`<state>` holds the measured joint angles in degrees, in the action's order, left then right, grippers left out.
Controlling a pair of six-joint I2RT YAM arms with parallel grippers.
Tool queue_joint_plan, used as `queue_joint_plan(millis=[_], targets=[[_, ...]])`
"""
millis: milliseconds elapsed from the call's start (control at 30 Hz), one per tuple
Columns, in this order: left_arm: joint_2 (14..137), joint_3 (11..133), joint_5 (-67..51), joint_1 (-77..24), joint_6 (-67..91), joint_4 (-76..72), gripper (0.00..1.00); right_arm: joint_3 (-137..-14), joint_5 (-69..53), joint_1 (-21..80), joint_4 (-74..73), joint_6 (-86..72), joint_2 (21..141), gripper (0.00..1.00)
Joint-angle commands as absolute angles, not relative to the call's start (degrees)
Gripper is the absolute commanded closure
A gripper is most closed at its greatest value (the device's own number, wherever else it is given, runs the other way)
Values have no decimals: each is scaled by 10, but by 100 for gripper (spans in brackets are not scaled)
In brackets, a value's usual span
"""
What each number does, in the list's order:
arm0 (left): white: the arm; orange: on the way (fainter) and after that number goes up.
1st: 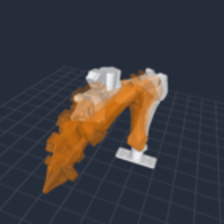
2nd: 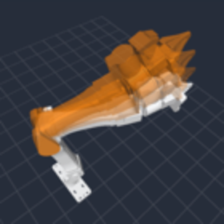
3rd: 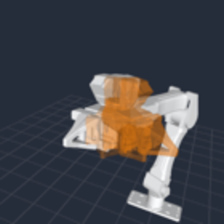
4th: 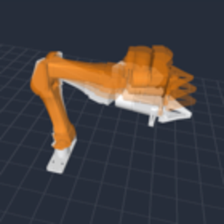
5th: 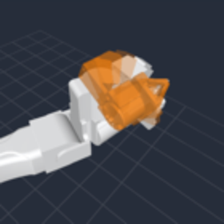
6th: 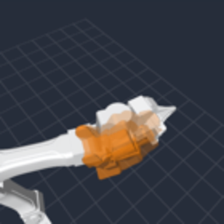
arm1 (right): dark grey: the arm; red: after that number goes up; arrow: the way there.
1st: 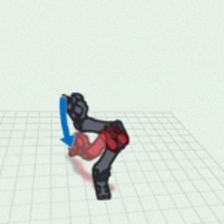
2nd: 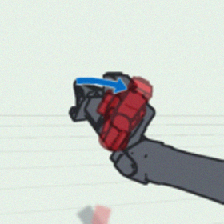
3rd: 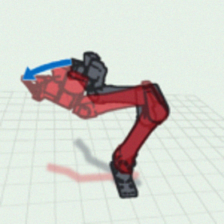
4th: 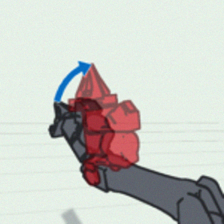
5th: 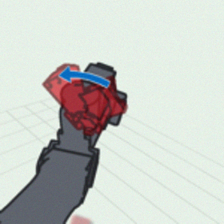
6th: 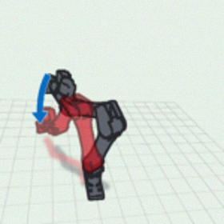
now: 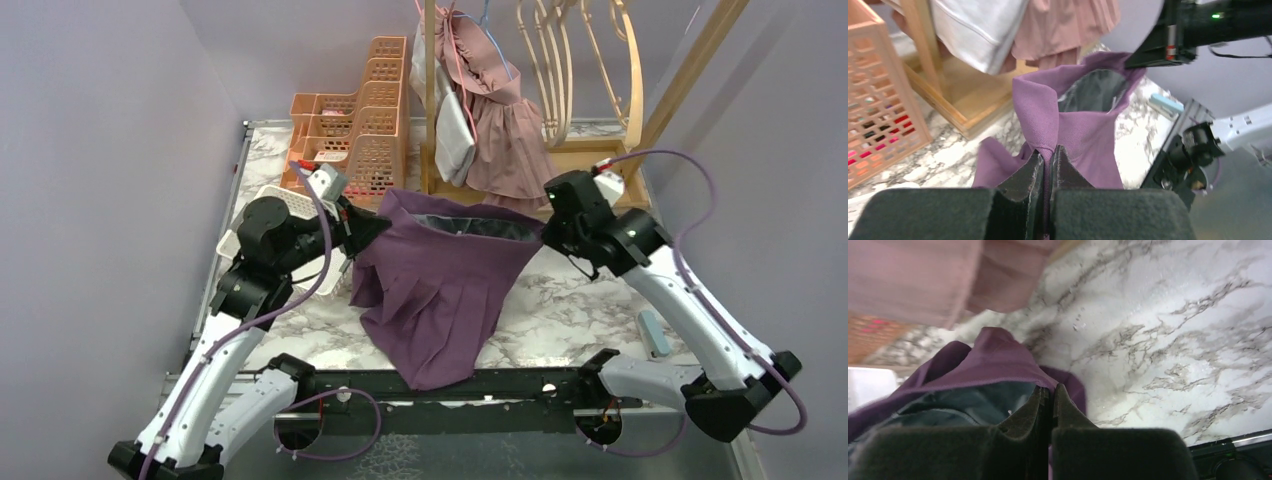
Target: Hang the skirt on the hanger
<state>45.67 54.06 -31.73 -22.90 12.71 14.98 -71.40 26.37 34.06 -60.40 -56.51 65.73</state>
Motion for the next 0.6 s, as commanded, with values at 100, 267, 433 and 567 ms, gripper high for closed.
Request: queue_joint_plan(millis=[100,267,433,567], targets=[[361,506,-193,-229,164,72,100,-836,378,338,-762,-538,626,99],[359,501,-206,-229,169,71,100,-902,383,338,-759,-505,633,99],[334,439,-198,-229,181,76,100,-846,369,338,-727,-510,613,99],[296,329,-196,-229,281,40,89,-702,308,338,-619,-496,567,99]])
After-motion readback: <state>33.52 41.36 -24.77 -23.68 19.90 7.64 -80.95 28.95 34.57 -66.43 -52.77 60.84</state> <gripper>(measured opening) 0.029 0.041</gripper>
